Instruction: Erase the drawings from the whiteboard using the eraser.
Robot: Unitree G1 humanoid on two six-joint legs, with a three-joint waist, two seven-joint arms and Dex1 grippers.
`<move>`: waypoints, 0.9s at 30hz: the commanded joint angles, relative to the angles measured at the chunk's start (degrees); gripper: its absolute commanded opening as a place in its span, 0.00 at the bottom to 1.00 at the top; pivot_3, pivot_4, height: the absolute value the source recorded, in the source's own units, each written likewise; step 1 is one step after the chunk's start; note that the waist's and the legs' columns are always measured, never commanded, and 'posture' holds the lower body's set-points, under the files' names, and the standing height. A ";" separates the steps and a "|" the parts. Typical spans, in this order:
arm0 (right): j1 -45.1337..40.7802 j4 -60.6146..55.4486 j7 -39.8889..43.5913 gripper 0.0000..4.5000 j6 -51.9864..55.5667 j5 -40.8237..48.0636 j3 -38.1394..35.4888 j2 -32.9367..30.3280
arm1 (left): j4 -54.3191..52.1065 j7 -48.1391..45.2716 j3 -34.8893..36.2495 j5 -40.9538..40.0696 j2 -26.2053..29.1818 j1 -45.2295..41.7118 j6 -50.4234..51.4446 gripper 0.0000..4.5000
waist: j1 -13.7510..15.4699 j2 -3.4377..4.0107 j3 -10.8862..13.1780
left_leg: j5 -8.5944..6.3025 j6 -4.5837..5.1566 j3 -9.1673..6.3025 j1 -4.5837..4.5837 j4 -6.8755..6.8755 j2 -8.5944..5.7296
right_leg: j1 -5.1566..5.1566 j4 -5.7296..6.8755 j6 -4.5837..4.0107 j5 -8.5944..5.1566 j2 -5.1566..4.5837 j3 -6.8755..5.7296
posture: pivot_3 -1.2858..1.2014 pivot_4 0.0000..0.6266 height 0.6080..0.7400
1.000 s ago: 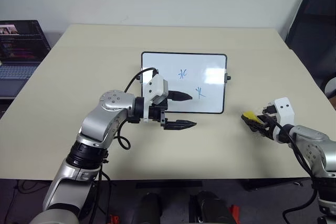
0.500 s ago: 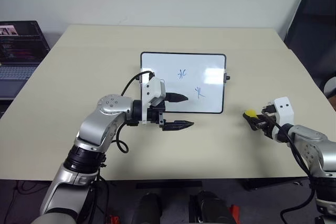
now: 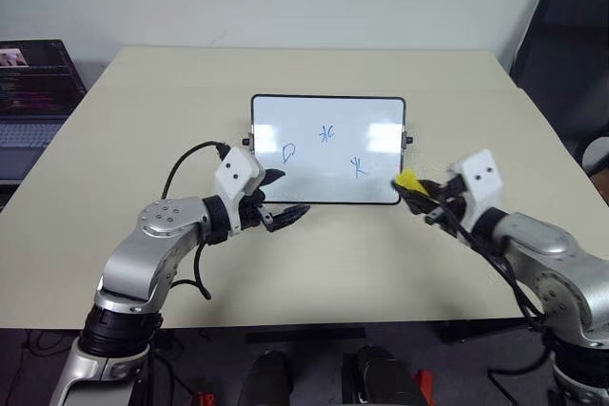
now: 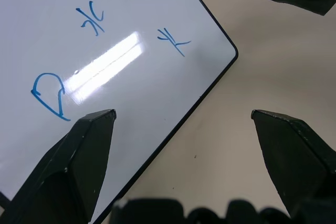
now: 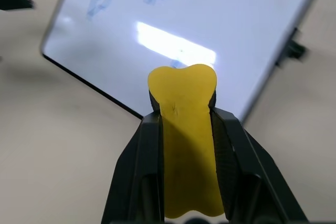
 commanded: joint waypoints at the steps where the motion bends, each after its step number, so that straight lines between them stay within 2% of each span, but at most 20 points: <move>1: -5.89 4.72 0.75 0.20 -4.87 -4.69 7.14 0.68 | -0.45 3.46 2.50 2.66 1.56 -0.69 0.14 1.00 | -0.03 0.00 0.00 | 0.00 0.00 0.01 0.00 -0.01 -0.01 | -0.01 0.00 0.00 0.00 0.00 0.00 | 0.52 0.24 1.00; 8: -22.50 23.74 6.16 0.20 -19.69 -17.33 22.18 5.17 | 2.37 5.83 3.29 6.04 4.83 1.44 1.51 1.00 | -0.21 0.00 0.01 | 0.00 0.00 0.20 -0.21 -0.04 -0.02 | -0.41 0.10 -0.26 0.17 -0.01 0.01 | 0.52 0.24 1.00; 14: -34.67 41.67 11.04 0.20 -31.33 -25.89 29.53 12.14 | 4.56 6.34 2.77 7.25 4.78 -0.01 0.86 1.00 | -0.05 -0.01 0.00 | 0.00 0.00 0.14 -0.32 -0.04 0.00 | -0.48 0.11 -0.31 0.19 -0.05 -0.10 | 0.52 0.24 1.00; 18: -40.21 51.71 12.32 0.20 -37.23 -29.42 30.32 16.88 | 4.76 6.15 2.54 7.57 4.80 0.02 1.00 1.00 | 0.01 -0.01 0.00 | 0.00 -0.01 0.06 -0.42 -0.04 -0.03 | -0.51 0.09 -0.31 0.20 -0.15 -0.20 | 0.52 0.24 1.00; 22: -44.71 64.66 9.79 0.20 -44.03 -33.14 29.48 21.35 | 3.60 5.86 2.52 7.30 4.85 0.90 1.46 1.00 | -0.03 -0.01 0.00 | -0.01 -0.02 0.00 -0.44 -0.04 -0.03 | -0.54 0.12 -0.35 0.22 -0.39 -0.30 | 0.52 0.24 1.00; 27: -47.51 76.40 7.79 0.20 -50.93 -37.68 29.69 23.53 | 1.69 5.22 1.92 6.78 4.80 1.72 2.19 1.00 | 0.00 -0.01 0.00 | -0.01 -0.02 -0.01 -0.45 -0.04 -0.06 | -0.54 0.12 -0.37 0.23 -0.47 -0.36 | 0.52 0.24 1.00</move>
